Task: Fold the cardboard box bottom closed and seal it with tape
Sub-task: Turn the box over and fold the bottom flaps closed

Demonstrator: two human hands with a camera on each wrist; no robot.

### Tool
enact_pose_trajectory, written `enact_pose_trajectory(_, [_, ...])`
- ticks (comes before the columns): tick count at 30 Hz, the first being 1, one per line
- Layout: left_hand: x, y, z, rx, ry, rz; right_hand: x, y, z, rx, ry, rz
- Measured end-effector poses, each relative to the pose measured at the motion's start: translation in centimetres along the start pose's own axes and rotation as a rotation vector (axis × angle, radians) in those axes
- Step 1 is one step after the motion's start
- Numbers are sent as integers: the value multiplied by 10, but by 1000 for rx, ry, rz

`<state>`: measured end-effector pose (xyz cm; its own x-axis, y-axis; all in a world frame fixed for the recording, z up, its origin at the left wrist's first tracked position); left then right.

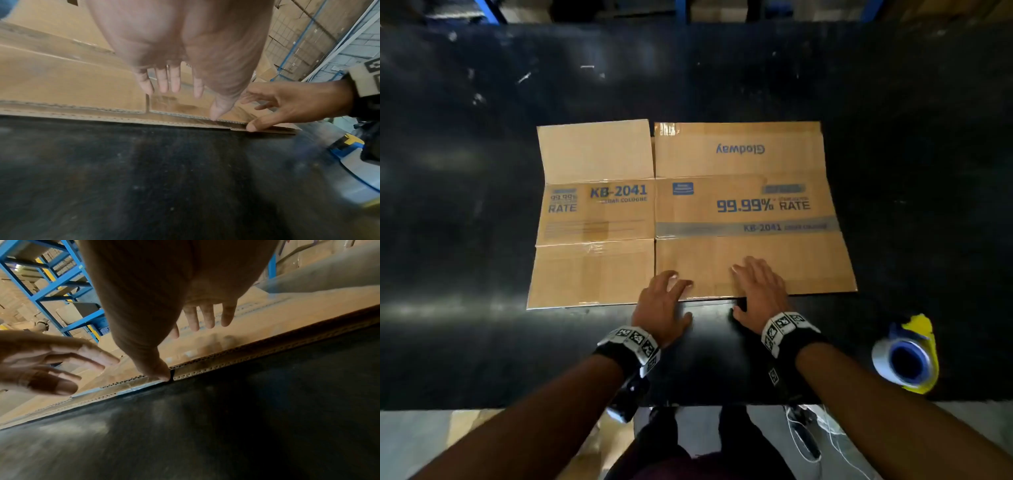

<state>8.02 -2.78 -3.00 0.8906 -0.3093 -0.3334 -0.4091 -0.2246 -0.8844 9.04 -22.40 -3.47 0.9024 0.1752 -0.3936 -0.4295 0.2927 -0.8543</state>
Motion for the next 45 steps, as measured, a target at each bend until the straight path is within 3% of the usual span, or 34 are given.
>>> enact_pose_trajectory(8, [41,20,-29,137,61,-47,22,1,-18,-17,13,-54])
enact_pose_trajectory(15, [58,12,-52,214,106,5,9,-24,-19,20,-44,-154])
enact_pose_trajectory(21, [53,-28,-49,361,106,7,5,-70,-45,-51,-9,-103])
enact_pose_trajectory(27, [29,-89,-23,416,142,-128,-5,-126,-57,-146,21,-56])
enact_pose_trajectory(32, [10,-163,-6,450,120,-260,-9,-179,-2,-162,-51,-213])
enact_pose_trajectory(39, [-26,-278,18,444,63,-459,-15,-273,87,-275,-203,-552])
enact_pose_trajectory(45, [-56,-280,49,418,27,-405,-24,-269,125,-294,-288,-573])
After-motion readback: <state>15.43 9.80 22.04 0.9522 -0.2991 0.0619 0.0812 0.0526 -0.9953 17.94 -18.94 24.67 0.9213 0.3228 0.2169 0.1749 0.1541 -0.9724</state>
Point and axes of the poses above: each hand's wrist, its own x-axis towards the middle knuckle, its own y-axis out of the palm, z = x × y, the point moved 9 cm from there along x, towards the middle knuckle, and after that the axes turned 5 degrees about x, right-handed, at the moved point
